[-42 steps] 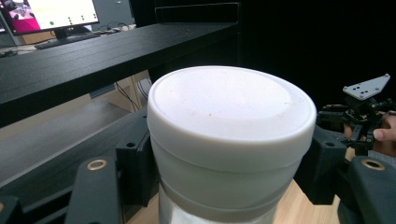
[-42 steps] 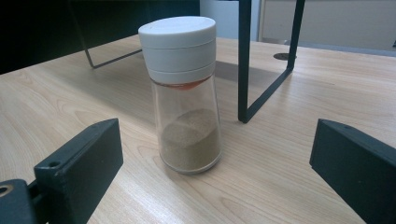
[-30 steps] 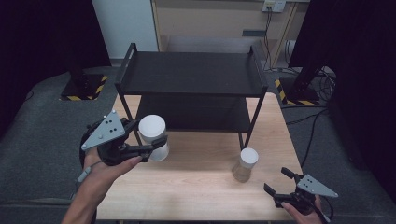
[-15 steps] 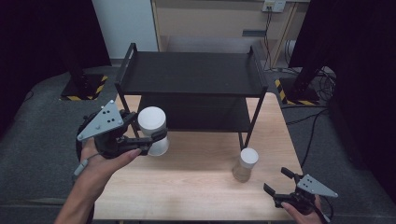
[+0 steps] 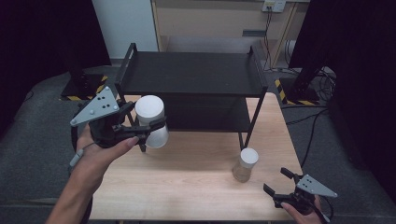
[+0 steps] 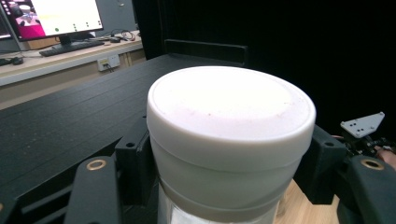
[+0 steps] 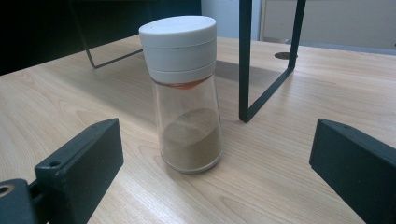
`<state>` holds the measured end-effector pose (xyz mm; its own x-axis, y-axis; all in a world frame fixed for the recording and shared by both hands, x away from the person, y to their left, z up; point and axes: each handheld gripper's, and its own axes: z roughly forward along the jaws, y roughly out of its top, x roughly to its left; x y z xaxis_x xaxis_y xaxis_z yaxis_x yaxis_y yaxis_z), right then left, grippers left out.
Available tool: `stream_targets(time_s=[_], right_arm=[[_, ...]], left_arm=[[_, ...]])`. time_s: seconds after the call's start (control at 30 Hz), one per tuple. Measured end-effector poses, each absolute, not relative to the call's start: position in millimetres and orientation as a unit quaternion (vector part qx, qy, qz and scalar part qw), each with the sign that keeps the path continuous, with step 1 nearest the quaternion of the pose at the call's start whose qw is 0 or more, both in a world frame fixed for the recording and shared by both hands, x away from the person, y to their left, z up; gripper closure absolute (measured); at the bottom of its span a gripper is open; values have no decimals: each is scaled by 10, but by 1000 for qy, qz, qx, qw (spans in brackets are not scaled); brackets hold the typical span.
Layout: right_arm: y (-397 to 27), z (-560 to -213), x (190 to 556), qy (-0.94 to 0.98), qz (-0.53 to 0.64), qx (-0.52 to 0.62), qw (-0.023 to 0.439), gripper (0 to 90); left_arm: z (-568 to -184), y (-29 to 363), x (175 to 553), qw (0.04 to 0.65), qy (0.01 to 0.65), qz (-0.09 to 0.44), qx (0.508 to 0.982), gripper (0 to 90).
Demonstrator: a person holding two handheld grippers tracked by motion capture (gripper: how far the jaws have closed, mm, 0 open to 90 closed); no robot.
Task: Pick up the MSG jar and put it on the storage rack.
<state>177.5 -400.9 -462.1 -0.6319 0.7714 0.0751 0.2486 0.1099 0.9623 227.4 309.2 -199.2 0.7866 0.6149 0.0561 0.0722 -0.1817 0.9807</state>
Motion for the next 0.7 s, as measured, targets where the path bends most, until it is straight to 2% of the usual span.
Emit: stream_targets(time_s=[0.7], right_arm=[[-4019, -4625, 1782, 708, 560, 361, 233, 35]], left_arm=[[-1701, 3101, 2398, 603, 236, 234, 725, 332]])
